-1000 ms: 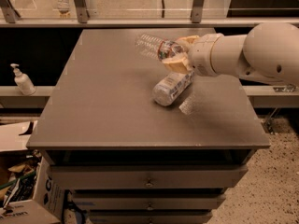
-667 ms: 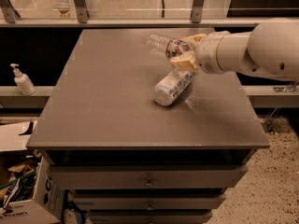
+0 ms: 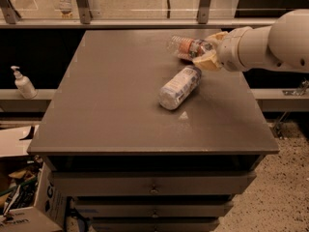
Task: Move water bottle near apple
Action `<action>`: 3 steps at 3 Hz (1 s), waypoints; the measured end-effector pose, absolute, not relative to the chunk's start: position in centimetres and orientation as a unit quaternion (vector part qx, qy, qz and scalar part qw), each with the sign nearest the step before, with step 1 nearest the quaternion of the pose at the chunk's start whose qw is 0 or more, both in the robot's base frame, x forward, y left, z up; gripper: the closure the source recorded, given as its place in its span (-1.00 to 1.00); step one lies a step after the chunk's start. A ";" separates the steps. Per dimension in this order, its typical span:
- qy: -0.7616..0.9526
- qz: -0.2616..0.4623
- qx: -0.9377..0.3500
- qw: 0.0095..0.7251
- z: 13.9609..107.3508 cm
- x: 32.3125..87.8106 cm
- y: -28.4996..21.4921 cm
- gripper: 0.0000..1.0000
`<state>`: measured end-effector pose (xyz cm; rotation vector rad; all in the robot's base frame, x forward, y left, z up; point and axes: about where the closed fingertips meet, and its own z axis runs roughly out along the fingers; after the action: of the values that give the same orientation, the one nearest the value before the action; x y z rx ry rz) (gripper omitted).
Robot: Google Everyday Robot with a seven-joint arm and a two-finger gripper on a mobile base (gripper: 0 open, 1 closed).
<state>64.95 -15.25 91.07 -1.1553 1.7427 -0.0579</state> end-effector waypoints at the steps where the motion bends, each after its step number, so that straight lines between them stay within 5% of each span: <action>1: 0.727 -0.049 -0.486 0.483 90.9 65.0 -17.7 1.00; 3: 0.740 -0.080 -0.490 0.454 90.3 64.3 -21.8 1.00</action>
Offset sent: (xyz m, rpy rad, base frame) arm -0.0046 -0.0814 -0.0082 -0.1691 0.0397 -0.0739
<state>64.35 -21.83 90.34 -1.2087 1.8256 -0.1964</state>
